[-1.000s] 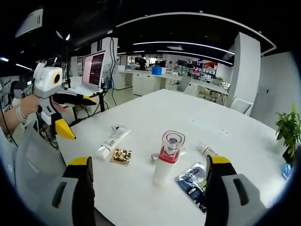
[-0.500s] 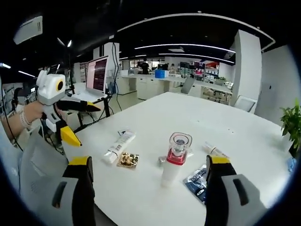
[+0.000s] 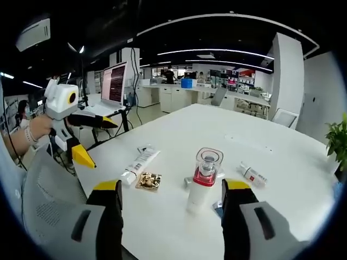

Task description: Arrange the skincare products in the storage area until every visible bottle or jar stands upright without overlapping.

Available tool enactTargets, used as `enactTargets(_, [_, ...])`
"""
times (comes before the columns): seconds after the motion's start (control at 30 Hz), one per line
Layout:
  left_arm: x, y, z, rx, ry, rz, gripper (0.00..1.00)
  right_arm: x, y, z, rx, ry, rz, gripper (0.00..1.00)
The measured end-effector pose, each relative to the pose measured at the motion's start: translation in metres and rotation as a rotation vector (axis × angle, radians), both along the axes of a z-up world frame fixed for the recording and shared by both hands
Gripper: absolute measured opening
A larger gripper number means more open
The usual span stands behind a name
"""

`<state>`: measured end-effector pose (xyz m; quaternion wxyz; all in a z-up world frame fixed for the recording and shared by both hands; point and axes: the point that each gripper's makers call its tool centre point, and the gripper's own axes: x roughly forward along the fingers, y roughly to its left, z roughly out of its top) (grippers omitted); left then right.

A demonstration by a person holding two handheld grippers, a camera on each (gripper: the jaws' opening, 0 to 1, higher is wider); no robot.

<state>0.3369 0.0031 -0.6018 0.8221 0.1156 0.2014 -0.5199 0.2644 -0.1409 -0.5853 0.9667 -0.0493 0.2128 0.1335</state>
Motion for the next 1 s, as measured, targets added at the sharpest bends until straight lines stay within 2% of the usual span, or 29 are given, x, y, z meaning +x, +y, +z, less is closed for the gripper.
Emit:
enactTargets(0.27, [0.003, -0.004, -0.012, 0.027, 0.022, 0.002, 0.97, 0.001, 0.004, -0.004, 0.044, 0.013, 0.022, 0.64])
enactTargets(0.63, [0.013, -0.012, -0.044, 0.085, 0.091, 0.005, 0.97, 0.004, 0.002, -0.008, 0.077, 0.013, 0.026, 0.54])
enactTargets(0.77, [0.017, -0.012, -0.059, 0.116, 0.131, 0.018, 0.97, 0.004, 0.001, -0.008, 0.085, 0.008, 0.034, 0.52])
enactTargets(0.83, [0.019, -0.012, -0.064, 0.122, 0.146, 0.025, 0.94, 0.004, 0.001, -0.009, 0.091, 0.010, 0.039, 0.47])
enactTargets(0.9, [0.023, -0.013, -0.071, 0.114, 0.174, 0.041, 0.94, 0.005, 0.003, -0.008, 0.107, 0.005, 0.045, 0.45])
enactTargets(1.0, [0.027, -0.011, -0.086, 0.140, 0.214, 0.067, 0.93, 0.005, 0.003, -0.009, 0.111, 0.012, 0.052, 0.42])
